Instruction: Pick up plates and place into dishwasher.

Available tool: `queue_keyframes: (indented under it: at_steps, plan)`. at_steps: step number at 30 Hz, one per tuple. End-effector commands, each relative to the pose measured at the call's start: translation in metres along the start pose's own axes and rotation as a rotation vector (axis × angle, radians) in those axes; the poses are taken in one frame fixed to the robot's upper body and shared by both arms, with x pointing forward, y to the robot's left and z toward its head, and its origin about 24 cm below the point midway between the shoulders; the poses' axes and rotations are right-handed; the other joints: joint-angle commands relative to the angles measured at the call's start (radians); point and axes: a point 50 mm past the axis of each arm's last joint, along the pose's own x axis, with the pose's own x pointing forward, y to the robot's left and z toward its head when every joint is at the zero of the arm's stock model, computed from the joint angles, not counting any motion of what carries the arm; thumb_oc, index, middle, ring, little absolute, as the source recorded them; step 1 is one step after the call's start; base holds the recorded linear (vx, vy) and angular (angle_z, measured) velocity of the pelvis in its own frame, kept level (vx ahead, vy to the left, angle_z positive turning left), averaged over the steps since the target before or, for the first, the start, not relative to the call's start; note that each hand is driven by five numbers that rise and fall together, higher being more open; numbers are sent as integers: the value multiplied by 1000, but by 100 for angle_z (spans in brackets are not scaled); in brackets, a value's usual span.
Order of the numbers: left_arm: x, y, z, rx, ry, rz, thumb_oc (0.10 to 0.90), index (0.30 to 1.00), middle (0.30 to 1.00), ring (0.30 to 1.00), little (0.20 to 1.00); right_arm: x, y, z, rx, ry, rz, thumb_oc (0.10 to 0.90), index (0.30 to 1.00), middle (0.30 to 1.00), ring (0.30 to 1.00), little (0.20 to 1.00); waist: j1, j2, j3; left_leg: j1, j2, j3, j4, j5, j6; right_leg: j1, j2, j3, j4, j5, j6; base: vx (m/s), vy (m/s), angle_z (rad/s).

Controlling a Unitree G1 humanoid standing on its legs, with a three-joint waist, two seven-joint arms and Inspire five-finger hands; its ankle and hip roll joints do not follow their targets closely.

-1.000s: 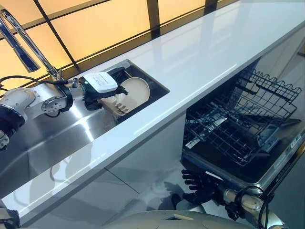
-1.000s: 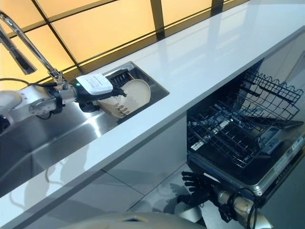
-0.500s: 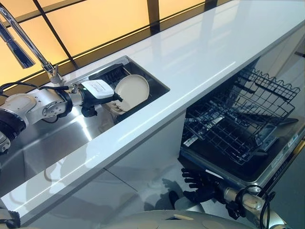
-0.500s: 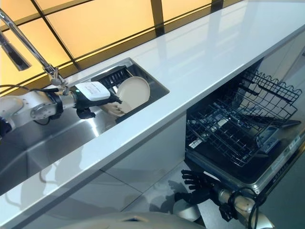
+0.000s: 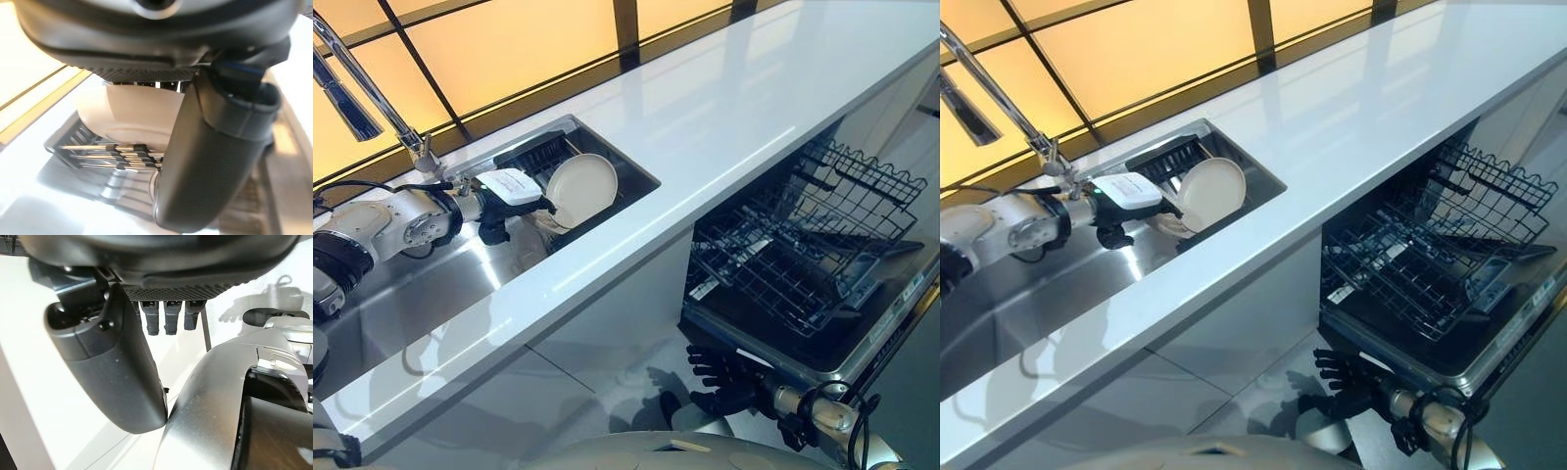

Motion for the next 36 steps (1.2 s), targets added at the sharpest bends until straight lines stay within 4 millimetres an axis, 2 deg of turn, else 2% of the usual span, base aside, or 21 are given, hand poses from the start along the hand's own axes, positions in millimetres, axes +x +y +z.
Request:
queue_keyframes:
  at_steps: [1,14,19,21,23,24,25,26,36]
  plan:
    - [-25,39,-45,-13,221,194,100,300,300,300,200,-8,-3,31,-59,-178,5,800,900,900,900,900,-11,-32,-26,-50,-43,29,7,3,62,38,-1,21,16,-39,100,0,0,0]
    - [-24,41,-44,6,215,208,100,300,300,300,200,-6,0,34,-63,-187,15,800,900,900,900,900,-7,-29,-30,-49,-41,28,7,6,59,41,-2,19,14,-39,98,0,0,0]
    - [-25,42,-43,15,214,214,144,338,338,338,244,-7,-1,35,-65,-192,17,800,900,900,900,900,-8,-27,-29,-45,-41,27,7,4,59,45,-2,18,15,-43,99,0,0,0]
    - [-25,43,-43,18,213,215,243,422,422,422,343,-7,-1,36,-66,-193,18,800,900,900,900,900,-9,-27,-30,-45,-40,27,7,4,59,45,-2,19,15,-43,99,0,0,0]
    - [-24,46,-43,21,213,222,278,453,453,453,378,-6,0,36,-69,-194,21,800,900,900,900,900,-10,-26,-31,-45,-40,27,7,4,59,46,-2,20,15,-43,99,0,0,0]
    - [-24,47,-43,22,212,224,248,427,427,427,348,-6,1,36,-70,-195,21,800,900,900,900,900,-9,-26,-32,-48,-39,30,7,7,58,42,-2,21,14,-39,98,0,0,0]
    - [-25,49,-43,24,211,227,133,328,328,328,233,-6,0,36,-70,-195,22,800,900,900,900,900,-10,-26,-30,-44,-40,28,7,4,59,46,-2,19,15,-44,99,0,0,0]
    - [-25,51,-44,21,212,234,100,300,300,300,200,-6,0,36,-71,-196,23,800,900,900,900,900,-10,-25,-31,-44,-40,27,7,4,59,47,-2,20,15,-44,99,0,0,0]
    - [-34,78,-44,-28,186,290,100,300,300,300,200,-3,1,44,-80,-218,22,800,900,900,900,900,2,-16,-37,-43,-39,20,7,4,56,51,-2,14,14,-48,99,0,0,0]
